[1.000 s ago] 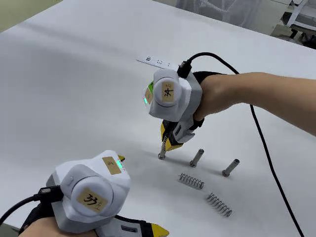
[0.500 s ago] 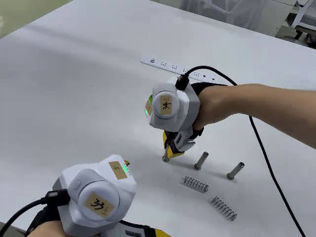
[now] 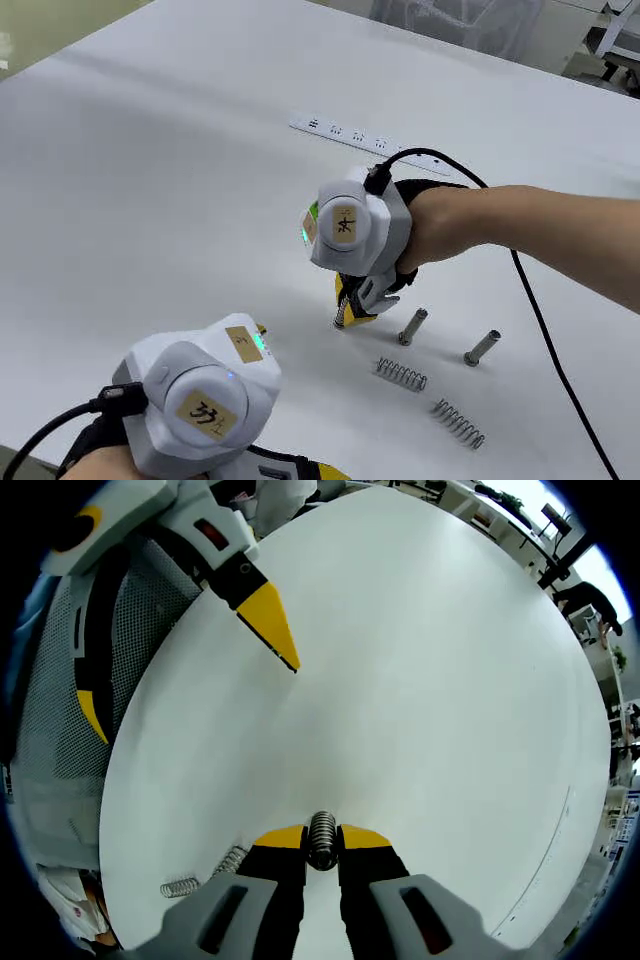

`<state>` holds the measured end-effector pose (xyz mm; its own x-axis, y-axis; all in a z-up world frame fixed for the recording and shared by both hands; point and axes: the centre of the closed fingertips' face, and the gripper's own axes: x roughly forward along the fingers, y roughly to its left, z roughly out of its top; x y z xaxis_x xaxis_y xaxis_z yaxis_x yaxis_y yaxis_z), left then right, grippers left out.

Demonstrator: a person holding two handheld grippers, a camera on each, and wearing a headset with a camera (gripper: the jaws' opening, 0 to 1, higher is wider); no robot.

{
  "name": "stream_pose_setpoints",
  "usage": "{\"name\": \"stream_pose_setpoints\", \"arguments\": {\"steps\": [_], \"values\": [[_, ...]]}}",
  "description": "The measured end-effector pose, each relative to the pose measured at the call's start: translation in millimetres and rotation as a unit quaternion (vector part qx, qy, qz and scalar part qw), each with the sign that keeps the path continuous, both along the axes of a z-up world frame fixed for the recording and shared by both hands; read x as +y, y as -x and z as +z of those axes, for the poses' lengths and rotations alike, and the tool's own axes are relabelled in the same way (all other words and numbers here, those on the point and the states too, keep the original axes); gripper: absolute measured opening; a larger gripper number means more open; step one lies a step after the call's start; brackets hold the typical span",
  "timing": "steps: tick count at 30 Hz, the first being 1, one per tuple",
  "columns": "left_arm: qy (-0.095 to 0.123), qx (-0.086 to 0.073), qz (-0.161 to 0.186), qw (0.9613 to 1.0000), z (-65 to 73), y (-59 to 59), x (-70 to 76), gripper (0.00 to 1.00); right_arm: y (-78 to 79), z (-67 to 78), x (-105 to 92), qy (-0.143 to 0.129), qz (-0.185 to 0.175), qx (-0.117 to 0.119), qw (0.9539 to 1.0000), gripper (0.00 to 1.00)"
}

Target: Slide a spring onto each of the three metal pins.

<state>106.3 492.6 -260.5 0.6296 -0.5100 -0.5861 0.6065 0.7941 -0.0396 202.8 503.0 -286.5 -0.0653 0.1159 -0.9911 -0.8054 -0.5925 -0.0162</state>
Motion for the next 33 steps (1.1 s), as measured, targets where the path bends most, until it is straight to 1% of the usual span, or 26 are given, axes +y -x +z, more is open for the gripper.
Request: {"name": "stream_pose_setpoints", "arguments": {"steps": [6, 9, 15, 18, 20, 21, 22, 25, 27, 29, 31, 33], "values": [[0.001, -0.001, 0.002, 1.0, 0.4, -0.8, 0.8, 0.98, 1.3, -2.6, 0.2, -0.003, -0.004, 0.0, 1.0, 0.14], [0.001, -0.002, 0.004, 1.0, 0.8, -1.1, 0.8, 0.98, 1.6, -3.1, 0.1, -0.007, -0.008, 0.003, 0.9999, 0.19], [0.001, -0.002, 0.004, 1.0, 1.0, -1.0, 0.5, 0.98, 0.9, 0.1, 2.3, -0.032, -0.022, 0.009, 0.9992, 0.32], [0.001, -0.003, 0.003, 1.0, 1.3, -0.9, 0.2, 0.98, 1.5, 0.8, 2.3, -0.043, -0.026, 0.014, 0.9986, 0.44], [0.001, -0.004, 0.002, 1.0, 1.5, -1.1, -0.1, 0.98, 2.2, 1.1, 1.8, -0.054, -0.032, 0.02, 0.9978, 0.54], [0.0, -0.005, 0.002, 1.0, 1.8, -1.1, -0.3, 0.98, 2.3, 1.7, 2.3, -0.064, -0.038, 0.024, 0.997, 0.59], [0.0, -0.005, 0.001, 1.0, 2.1, -1.2, -0.5, 0.98, 1.8, 2.2, 1.6, -0.066, -0.042, 0.025, 0.9966, 0.65], [0.002, -0.009, 0.004, 0.9999, 3.9, -2.2, 0.0, 0.99, -1.8, 6.4, 0.9, -0.088, -0.065, 0.026, 0.9937, 0.81], [0.003, -0.011, 0.005, 0.9999, 4.6, -2.7, 0.3, 0.99, -2.6, 9.3, -0.3, -0.096, -0.078, 0.03, 0.9918, 0.87], [0.006, -0.014, 0.005, 0.9999, 5.8, -3.2, -0.2, 0.99, -3.8, 11.0, -3.8, -0.102, -0.094, 0.035, 0.9897, 0.9], [0.007, -0.016, 0.005, 0.9998, 7.4, -3.7, -0.5, 0.98, -6.0, 11.3, -8.1, -0.107, -0.105, 0.033, 0.9881, 0.95], [0.005, -0.03, 0.002, 0.9995, 11.6, -5.7, 0.0, 0.98, -7.2, 11.8, -12.7, -0.111, -0.112, 0.03, 0.9871, 0.98]]}}
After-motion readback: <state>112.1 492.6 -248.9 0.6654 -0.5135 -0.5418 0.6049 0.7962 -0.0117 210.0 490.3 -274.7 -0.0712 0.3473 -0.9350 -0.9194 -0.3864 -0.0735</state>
